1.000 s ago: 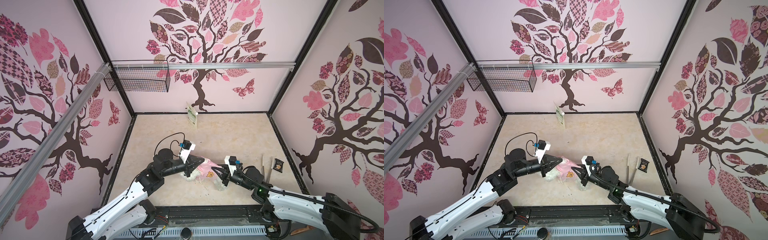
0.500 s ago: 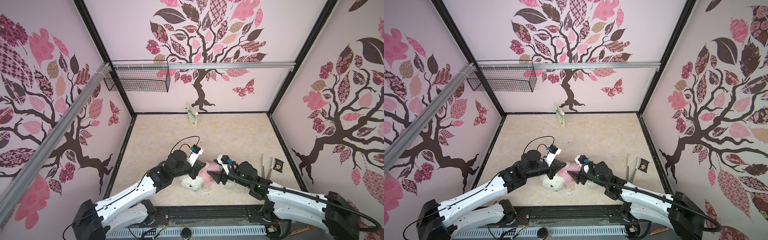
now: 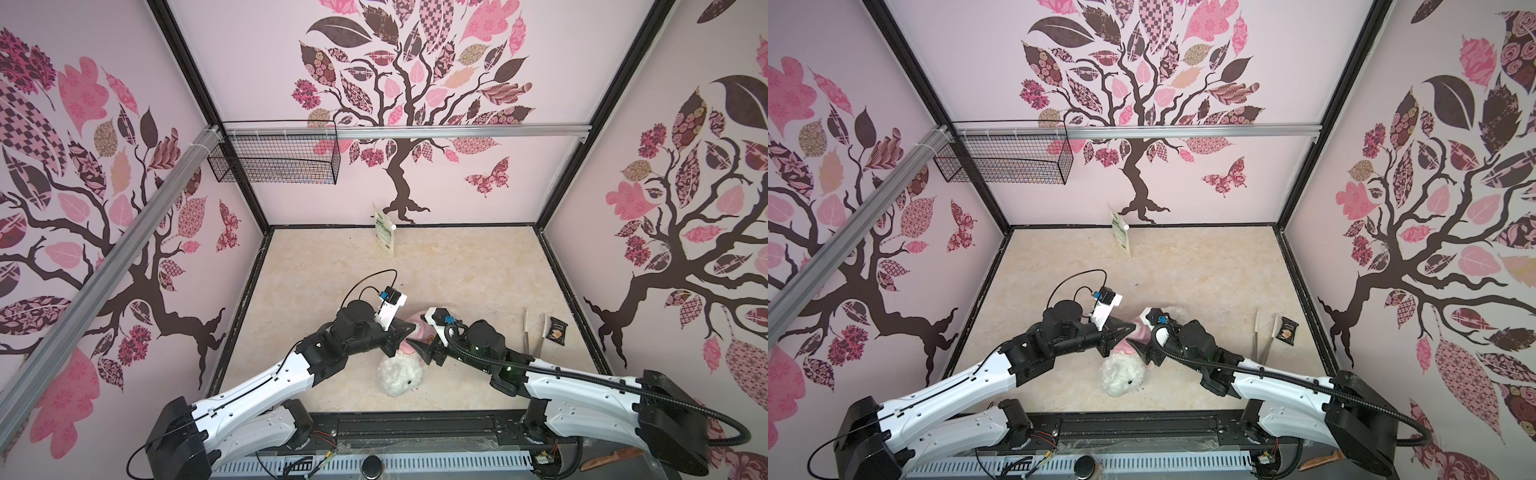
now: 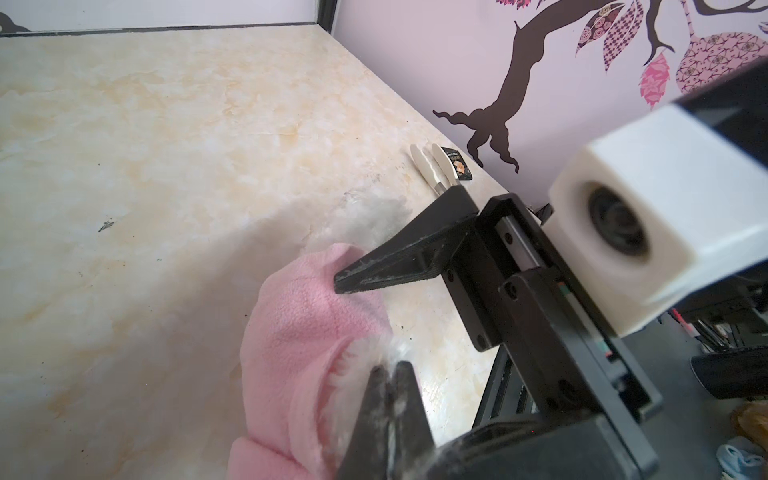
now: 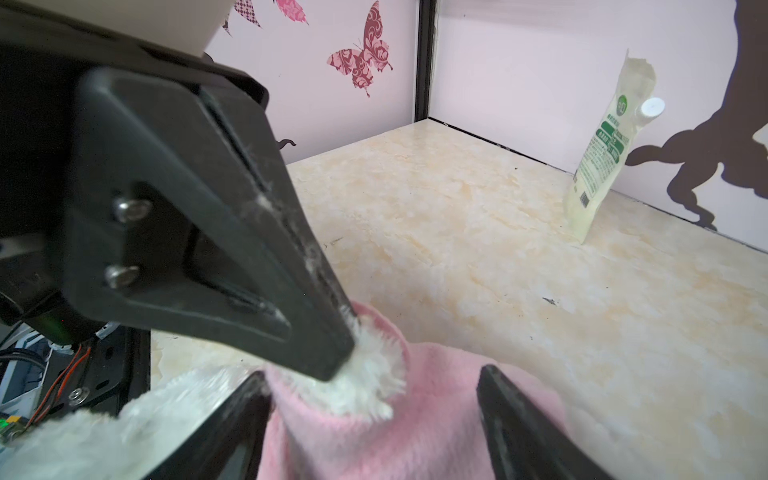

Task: Dress the teddy bear
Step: 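Lower the dressed bear onto the table with both grippers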

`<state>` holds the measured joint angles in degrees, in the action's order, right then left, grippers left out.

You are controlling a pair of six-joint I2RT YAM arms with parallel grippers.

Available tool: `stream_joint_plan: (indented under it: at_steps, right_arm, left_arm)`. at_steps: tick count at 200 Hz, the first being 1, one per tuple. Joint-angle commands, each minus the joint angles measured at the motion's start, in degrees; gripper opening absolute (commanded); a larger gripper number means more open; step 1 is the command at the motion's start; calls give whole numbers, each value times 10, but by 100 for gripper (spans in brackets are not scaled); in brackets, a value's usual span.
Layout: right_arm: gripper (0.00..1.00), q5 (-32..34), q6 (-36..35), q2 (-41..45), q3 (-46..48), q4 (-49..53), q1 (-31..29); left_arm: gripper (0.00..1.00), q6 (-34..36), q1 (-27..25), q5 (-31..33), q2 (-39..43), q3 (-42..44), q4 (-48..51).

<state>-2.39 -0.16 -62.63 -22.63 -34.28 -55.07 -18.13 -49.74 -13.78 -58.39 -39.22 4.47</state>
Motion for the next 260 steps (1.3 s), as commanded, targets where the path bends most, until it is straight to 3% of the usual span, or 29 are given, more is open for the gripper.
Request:
stream_joint_plan:
  at_steps: [1, 42, 73, 127, 197, 231, 260]
  right_arm:
    - [75, -16, 21, -26, -26, -59, -4]
    - [57, -13, 34, -82, -11, -86, -4]
    - [53, 21, 55, -112, 40, -103, -4]
    - [63, 11, 83, -125, 81, -129, -5]
    - [81, 23, 61, 5, 28, -35, -1]
    - [84, 15, 71, 87, 35, 18, 33]
    - [85, 16, 92, 133, 57, 39, 81]
  left_arm:
    - [0, -5, -4, -15, 4, -6, -35]
    - [0, -13, -4, -24, 10, -16, -40]
    - [0, -42, -3, -22, 36, -27, -61]
    - [0, -55, 27, -34, 44, -40, -72]
    - [0, -54, 53, -21, -9, 19, -102]
    - [0, -56, 70, 42, -42, 25, -123]
    - [18, -36, 88, 145, -64, 17, -132]
